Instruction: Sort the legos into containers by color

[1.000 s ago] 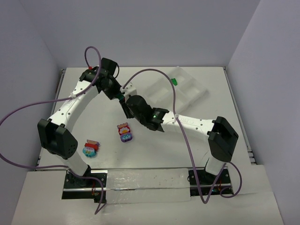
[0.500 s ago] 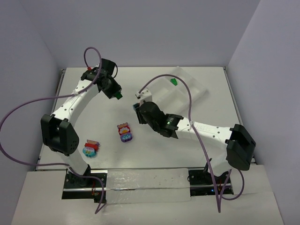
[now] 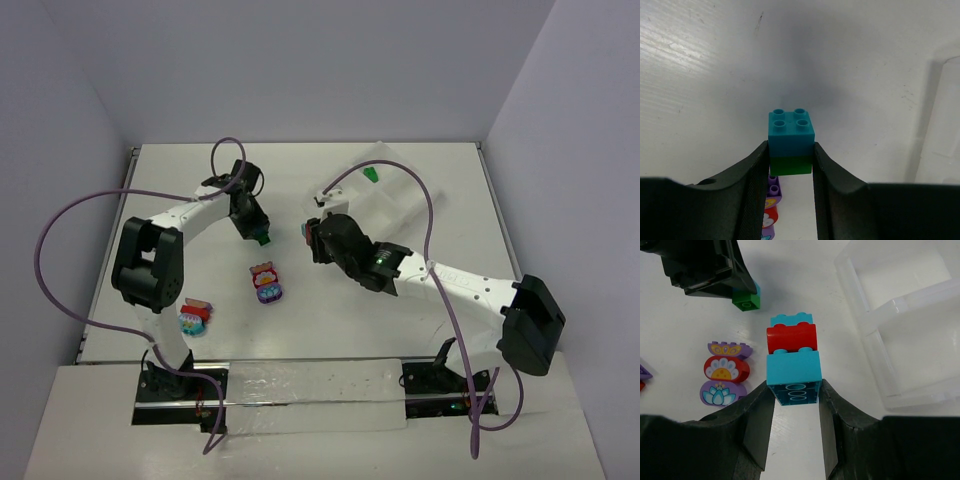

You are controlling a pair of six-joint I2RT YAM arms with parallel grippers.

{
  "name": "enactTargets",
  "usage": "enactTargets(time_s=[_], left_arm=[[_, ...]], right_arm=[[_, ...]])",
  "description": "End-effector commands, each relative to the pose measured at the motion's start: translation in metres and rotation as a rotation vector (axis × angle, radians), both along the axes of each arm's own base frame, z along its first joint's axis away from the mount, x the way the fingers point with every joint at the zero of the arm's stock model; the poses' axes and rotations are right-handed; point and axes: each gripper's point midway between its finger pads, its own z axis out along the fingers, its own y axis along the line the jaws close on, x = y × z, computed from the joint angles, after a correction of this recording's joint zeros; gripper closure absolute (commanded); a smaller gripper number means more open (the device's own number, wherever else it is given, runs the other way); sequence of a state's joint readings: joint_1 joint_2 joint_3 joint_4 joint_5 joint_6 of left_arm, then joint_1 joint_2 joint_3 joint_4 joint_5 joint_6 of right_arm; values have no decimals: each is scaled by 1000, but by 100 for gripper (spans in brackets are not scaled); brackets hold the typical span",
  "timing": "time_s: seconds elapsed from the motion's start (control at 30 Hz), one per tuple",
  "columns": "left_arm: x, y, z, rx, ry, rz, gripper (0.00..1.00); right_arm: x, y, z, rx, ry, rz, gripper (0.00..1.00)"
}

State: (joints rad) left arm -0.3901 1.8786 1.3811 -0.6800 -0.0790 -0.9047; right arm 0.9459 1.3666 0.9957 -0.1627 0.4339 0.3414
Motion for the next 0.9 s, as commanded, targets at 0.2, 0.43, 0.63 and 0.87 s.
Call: enactTargets(time_s=[0.2, 0.43, 0.63, 0.87], left_arm=[[20, -9, 20, -22, -92, -55, 15], [32, -4, 85, -1, -210, -72, 18], [23, -26, 151, -313, -341, -239, 27], [-26, -62, 212, -867, -499, -493, 27]], right_arm=[[8, -6, 21, 58, -21, -24, 100], [11, -5, 38, 70, -36, 1, 100], [8, -3, 63, 165, -35, 81, 100], [3, 7, 85, 282, -8, 212, 100]])
